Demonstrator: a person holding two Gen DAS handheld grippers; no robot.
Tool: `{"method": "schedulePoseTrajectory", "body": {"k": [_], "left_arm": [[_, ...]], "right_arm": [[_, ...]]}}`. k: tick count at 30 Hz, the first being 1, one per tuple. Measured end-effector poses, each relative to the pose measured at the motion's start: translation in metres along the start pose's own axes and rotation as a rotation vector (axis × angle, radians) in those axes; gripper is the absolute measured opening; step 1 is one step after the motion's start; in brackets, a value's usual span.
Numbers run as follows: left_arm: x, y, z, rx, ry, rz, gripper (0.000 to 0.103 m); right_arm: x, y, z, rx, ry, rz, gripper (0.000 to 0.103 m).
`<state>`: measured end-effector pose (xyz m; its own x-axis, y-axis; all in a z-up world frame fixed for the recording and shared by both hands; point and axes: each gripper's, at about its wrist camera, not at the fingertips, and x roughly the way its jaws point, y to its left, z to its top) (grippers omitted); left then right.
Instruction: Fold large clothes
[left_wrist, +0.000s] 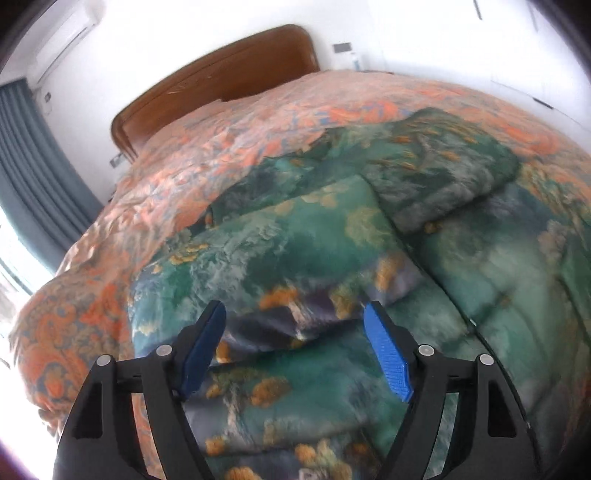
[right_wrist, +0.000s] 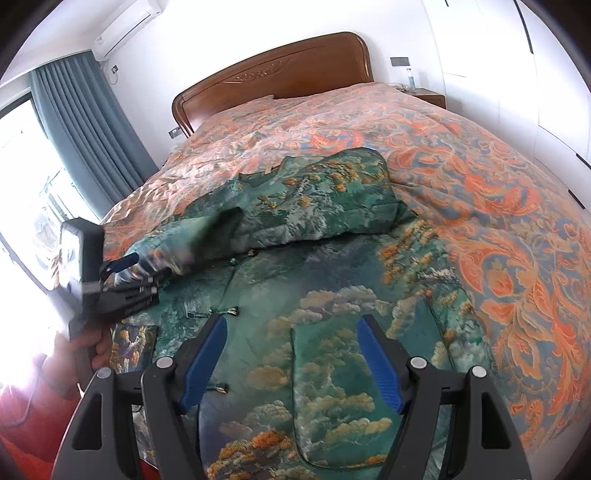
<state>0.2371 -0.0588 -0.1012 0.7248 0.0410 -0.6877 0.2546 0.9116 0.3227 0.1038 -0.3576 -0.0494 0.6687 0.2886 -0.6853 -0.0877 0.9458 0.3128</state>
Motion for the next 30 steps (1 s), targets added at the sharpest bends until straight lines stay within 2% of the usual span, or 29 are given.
{"method": "schedulePoseTrajectory", "body": {"k": [7,13,17,19,22,25,28,30], "left_arm": [[-0.033,-0.006,-0.040,0.012,0.024,-0.106,0.079],[-0.053,0.021,-0.080,-0.066,0.051,-0.096,0.080],[-0.053,0.043,-0.096,-0.173,0.082,-0.092,0.080],[-0.052,0.052,-0.101,-0.230,0.096,-0.098,0.080],[-0.056,0.063,-0.108,-0.312,0.106,-0.122,0.080],[-0.065,0.067,-0.115,-0.324,0.084,-0.111,0.080],[-0.069,0.070,-0.124,-0.335,0.077,-0.106,0.080],[-0.070,0.075,-0.132,-0.350,0.083,-0.106,0.080]], "right_arm": [[0.012,0.012,0.018,-0.007,0.023,0.055,0.075],[0.043,0.005,0.051,0.059,0.085,0.094,0.075],[0.092,0.006,0.067,0.196,0.186,0.209,0.075],[0.122,0.020,0.070,0.253,0.244,0.296,0.075],[0.164,0.050,0.068,0.275,0.311,0.371,0.075],[0.199,0.079,0.063,0.269,0.363,0.355,0.075],[0.220,0.099,0.060,0.244,0.379,0.319,0.075],[0.228,0.107,0.060,0.241,0.393,0.257,0.072]]}}
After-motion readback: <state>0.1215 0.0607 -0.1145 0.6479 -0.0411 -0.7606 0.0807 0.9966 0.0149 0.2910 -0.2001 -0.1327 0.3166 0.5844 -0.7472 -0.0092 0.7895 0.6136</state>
